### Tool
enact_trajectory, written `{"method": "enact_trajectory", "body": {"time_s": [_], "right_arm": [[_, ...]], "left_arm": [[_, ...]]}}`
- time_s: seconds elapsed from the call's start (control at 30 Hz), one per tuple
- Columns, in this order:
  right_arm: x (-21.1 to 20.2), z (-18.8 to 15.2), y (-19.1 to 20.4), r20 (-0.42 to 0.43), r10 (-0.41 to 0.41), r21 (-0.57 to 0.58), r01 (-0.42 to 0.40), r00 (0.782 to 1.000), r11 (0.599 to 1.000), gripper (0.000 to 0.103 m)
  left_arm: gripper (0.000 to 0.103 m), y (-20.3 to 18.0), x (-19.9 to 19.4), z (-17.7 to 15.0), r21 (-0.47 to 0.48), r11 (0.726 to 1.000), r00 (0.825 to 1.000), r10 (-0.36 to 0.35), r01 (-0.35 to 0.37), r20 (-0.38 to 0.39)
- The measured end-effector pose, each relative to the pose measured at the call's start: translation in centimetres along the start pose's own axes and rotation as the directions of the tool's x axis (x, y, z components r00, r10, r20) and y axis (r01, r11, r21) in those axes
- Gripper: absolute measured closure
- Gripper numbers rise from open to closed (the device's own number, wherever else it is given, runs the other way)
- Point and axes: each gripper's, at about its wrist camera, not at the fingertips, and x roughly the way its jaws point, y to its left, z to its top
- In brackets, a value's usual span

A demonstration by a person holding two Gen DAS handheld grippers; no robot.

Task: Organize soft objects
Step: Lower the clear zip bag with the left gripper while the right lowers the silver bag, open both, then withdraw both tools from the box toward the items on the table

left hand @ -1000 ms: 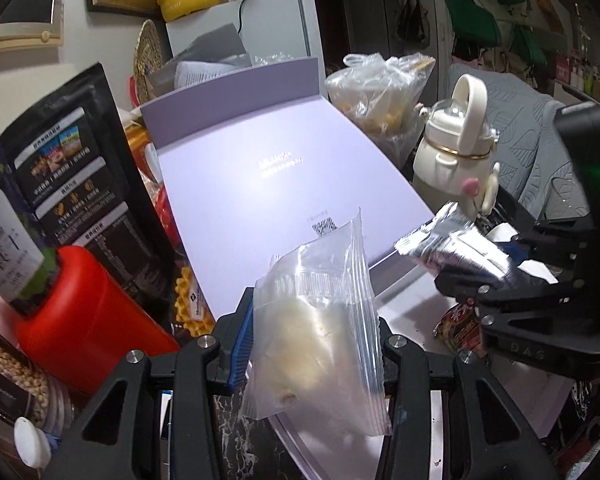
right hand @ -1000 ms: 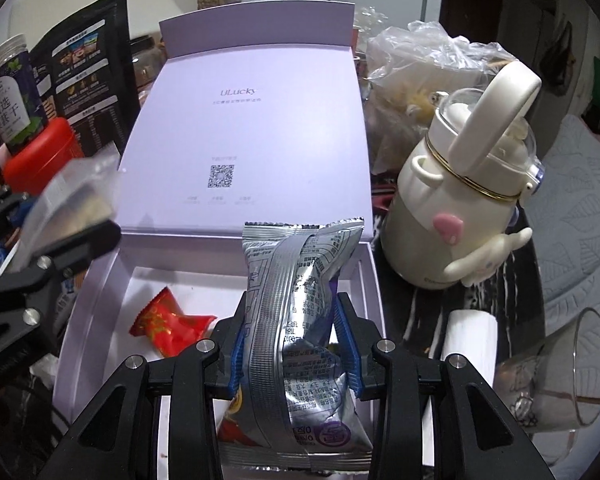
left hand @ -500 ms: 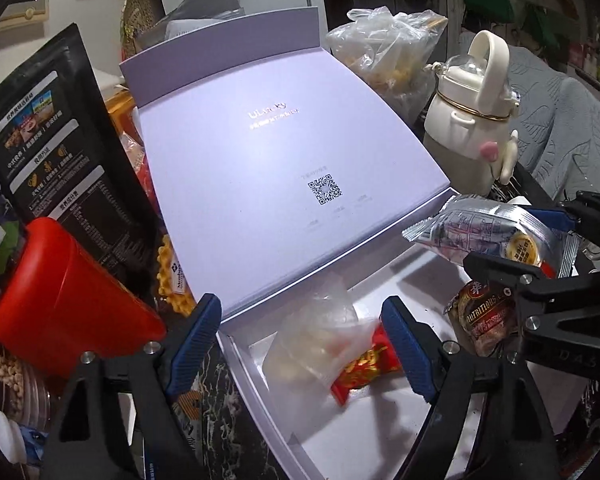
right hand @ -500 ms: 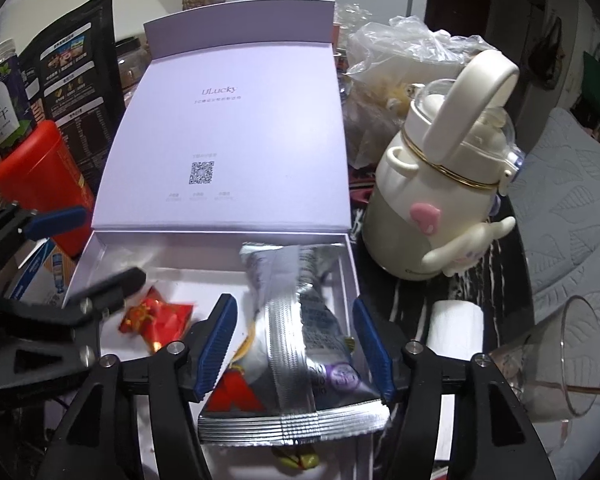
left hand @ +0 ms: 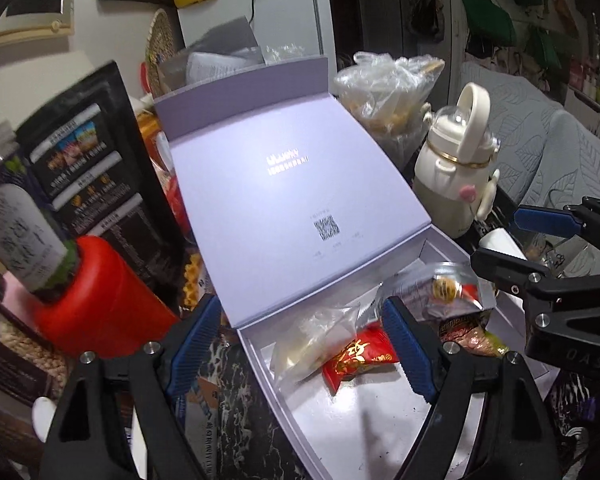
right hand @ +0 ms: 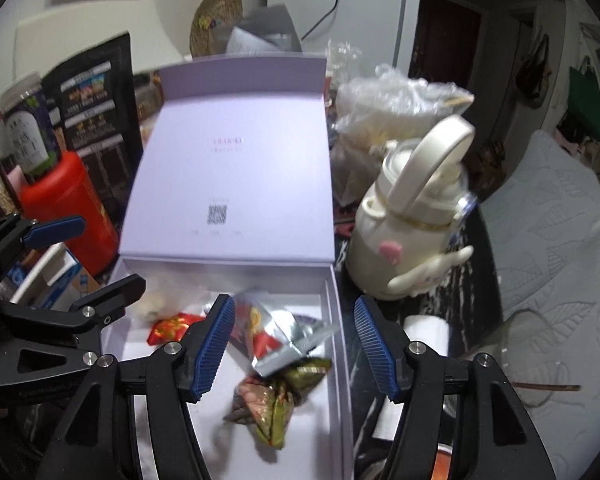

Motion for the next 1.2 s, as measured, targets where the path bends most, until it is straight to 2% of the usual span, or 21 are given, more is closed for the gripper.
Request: {"method": "enact_trajectory", "body": {"time_s": [0.27, 0.4, 0.53, 0.7, 0.8, 0.83, 0.9, 0.93, 1.0, 1.1, 1.2], "right_arm": [[-5.4, 1.1, 0.5, 0.109, -0.027, -0.011, 0.029, 0.994, 1.000, 0.040], [-8.6, 1.5, 0.8, 0.170, -0.036, -0.010, 0.039, 0.985, 0.999, 0.040], [-12.1, 1.7, 1.3, 0.235, -0.053, -0.013, 0.057, 0.971, 0.998, 0.035], [-15.8, 1.4, 1.8, 0.280, -0.072, -0.005, 0.077, 0.957, 0.997, 0.034], [-17.8, 1.0, 2.0, 0.308, -0.072, -0.003, 0.076, 0.949, 0.997, 0.024], [-18.4, 0.8, 2.1, 0.318, -0.073, -0.001, 0.077, 0.945, 0.997, 0.023], [-19.6, 0.3, 2.3, 0.331, -0.079, 0.000, 0.084, 0.940, 0.996, 0.023], [-20.1, 0.1, 2.4, 0.334, -0.084, 0.002, 0.088, 0.939, 0.996, 0.022], [-21.0, -0.5, 2.5, 0.343, -0.094, 0.010, 0.097, 0.935, 0.995, 0.017], [-22.4, -1.6, 2.7, 0.355, -0.110, 0.028, 0.107, 0.928, 0.994, 0.016], [-23.6, -2.8, 2.8, 0.360, -0.128, 0.043, 0.120, 0.924, 0.992, 0.013]], "left_arm": [[0.020, 0.0, -5.4, 1.0, 0.005, 1.000, 0.995, -0.004, 0.003, 0.100], [0.020, 0.0, -8.6, 1.5, 0.005, 1.000, 0.988, -0.010, 0.009, 0.157], [0.020, -0.1, -12.0, 1.8, 0.009, 1.000, 0.977, -0.016, 0.015, 0.215], [0.020, -0.1, -15.5, 1.8, 0.010, 1.000, 0.965, -0.019, 0.017, 0.260], [0.020, -0.1, -17.3, 1.4, 0.004, 1.000, 0.963, -0.022, 0.021, 0.267], [0.019, 0.0, -18.0, 1.3, 0.002, 1.000, 0.962, -0.021, 0.021, 0.272], [0.010, -0.1, -19.0, 1.1, 0.001, 1.000, 0.961, -0.012, 0.013, 0.278], [0.001, -0.1, -19.5, 0.9, 0.002, 1.000, 0.960, -0.010, 0.010, 0.281], [0.001, -0.2, -20.8, 0.3, 0.006, 1.000, 0.951, -0.003, 0.001, 0.310], [0.001, -0.5, -22.2, -0.5, 0.020, 0.999, 0.941, 0.026, -0.035, 0.338], [0.001, -0.7, -23.5, -1.4, 0.030, 0.999, 0.935, 0.022, -0.035, 0.355]]}}
